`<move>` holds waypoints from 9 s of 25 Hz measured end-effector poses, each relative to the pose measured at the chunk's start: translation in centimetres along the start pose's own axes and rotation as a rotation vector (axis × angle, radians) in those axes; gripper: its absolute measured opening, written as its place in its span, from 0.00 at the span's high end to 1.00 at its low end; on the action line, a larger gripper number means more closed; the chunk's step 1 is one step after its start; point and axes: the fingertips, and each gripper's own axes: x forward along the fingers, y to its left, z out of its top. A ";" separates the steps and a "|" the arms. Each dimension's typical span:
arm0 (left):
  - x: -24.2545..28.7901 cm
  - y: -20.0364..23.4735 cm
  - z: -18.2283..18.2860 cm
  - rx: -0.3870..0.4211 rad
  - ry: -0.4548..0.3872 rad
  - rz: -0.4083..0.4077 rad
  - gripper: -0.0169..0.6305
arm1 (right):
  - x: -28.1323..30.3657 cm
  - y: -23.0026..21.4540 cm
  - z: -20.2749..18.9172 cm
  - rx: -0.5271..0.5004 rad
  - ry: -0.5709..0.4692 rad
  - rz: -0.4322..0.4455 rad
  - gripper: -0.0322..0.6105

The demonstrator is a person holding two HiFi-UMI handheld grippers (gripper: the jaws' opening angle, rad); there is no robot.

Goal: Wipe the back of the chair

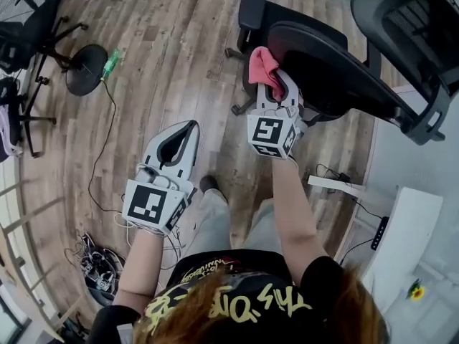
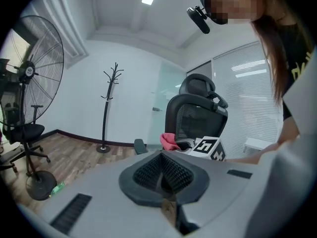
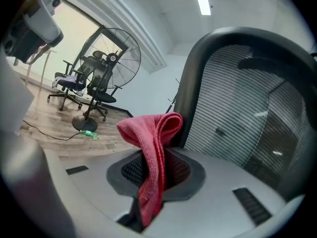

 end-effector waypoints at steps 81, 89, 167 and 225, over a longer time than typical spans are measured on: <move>5.4 0.7 -14.3 -0.029 0.123 0.094 0.98 | 3.2 11.4 -32.9 0.713 0.611 -0.054 0.85; 5.7 -0.7 -13.7 -0.037 0.121 0.089 0.98 | -0.5 11.3 -30.2 0.663 0.537 0.059 0.85; 7.2 -26.6 13.1 0.119 -0.067 -0.250 0.98 | -19.5 -29.8 13.4 -0.851 -0.036 -0.024 0.85; 4.3 -28.0 8.9 0.092 -0.036 -0.283 0.98 | -27.7 -19.9 7.1 -0.608 -0.001 0.076 0.85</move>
